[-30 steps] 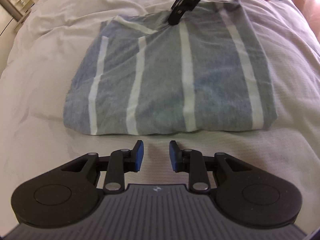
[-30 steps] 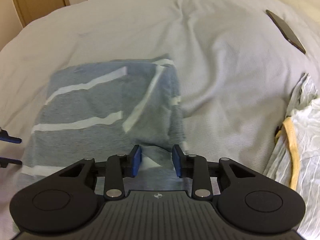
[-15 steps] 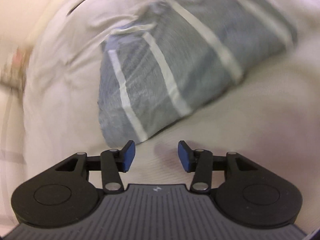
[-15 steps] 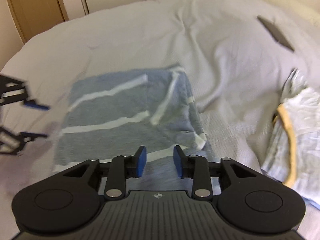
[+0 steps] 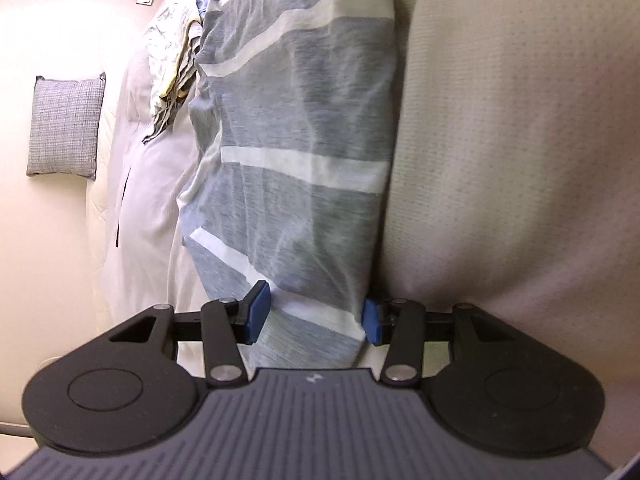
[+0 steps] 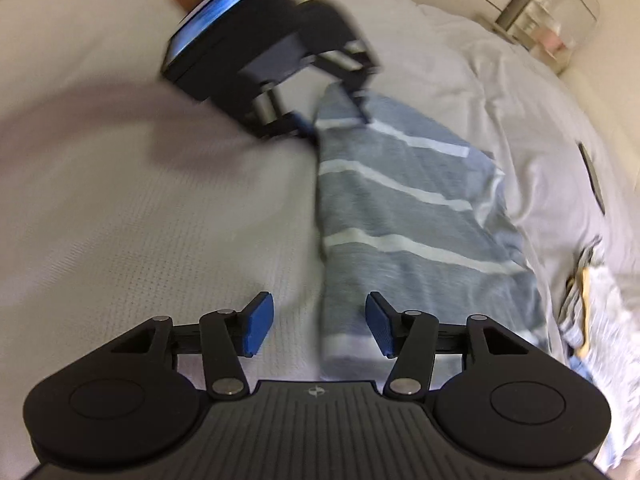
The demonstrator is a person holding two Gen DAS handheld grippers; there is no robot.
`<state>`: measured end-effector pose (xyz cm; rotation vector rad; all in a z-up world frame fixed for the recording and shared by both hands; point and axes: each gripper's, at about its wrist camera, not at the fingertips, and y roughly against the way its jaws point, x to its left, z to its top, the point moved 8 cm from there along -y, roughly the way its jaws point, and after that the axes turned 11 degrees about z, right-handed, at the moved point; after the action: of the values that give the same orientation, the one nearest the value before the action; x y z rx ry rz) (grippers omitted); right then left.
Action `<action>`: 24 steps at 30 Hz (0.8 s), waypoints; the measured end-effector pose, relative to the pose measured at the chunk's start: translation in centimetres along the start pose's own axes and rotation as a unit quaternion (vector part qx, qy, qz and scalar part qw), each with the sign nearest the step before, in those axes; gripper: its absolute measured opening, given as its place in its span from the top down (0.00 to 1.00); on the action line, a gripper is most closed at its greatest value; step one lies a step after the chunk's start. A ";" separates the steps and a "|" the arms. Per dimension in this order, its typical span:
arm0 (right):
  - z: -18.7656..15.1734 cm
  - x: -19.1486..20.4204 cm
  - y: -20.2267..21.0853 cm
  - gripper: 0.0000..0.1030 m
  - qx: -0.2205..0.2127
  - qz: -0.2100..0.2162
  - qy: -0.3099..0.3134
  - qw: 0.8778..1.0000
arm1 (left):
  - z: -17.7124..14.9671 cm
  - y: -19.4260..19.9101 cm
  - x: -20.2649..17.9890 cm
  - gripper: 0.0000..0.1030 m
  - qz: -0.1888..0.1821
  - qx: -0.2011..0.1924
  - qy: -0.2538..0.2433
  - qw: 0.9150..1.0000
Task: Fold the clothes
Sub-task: 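Grasp the folded shirt edge with the left gripper while the right gripper grasps it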
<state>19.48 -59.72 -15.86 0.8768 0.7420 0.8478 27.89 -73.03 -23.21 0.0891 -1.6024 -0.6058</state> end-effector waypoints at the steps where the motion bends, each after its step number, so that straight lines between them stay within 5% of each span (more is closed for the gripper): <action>1: 0.1 0.1 -0.6 0.47 0.006 -0.016 0.013 1.000 | 0.0 0.0 0.1 0.59 0.001 0.001 0.003 1.000; 7: -1.7 -2.3 -1.7 0.49 0.043 -0.086 0.049 0.994 | -0.3 -0.2 0.4 0.59 0.010 -0.001 0.009 1.000; 13: -1.9 -3.5 -2.2 0.51 0.042 -0.095 0.076 0.992 | -0.3 -0.6 1.4 0.59 0.006 0.014 0.017 1.000; 16: -1.9 -3.8 -2.3 0.53 0.043 -0.095 0.071 0.992 | -0.2 -0.6 2.0 0.68 0.002 0.025 0.022 0.999; 20: -1.8 -4.0 -2.3 0.64 0.047 -0.082 0.067 0.993 | -0.1 -0.6 2.9 0.86 -0.004 0.039 0.030 0.999; 23: -1.8 -4.4 -1.9 0.92 0.048 -0.065 0.053 0.995 | 0.0 -0.6 3.5 0.94 -0.008 0.049 0.036 0.998; 24: -1.8 -4.6 -1.4 0.92 0.044 -0.056 0.048 0.996 | 0.0 -0.6 3.7 0.95 -0.010 0.053 0.038 0.998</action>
<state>16.35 -63.60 -16.98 0.8687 0.9098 0.7655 27.14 -75.07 -20.11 0.2041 -1.5602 -0.5261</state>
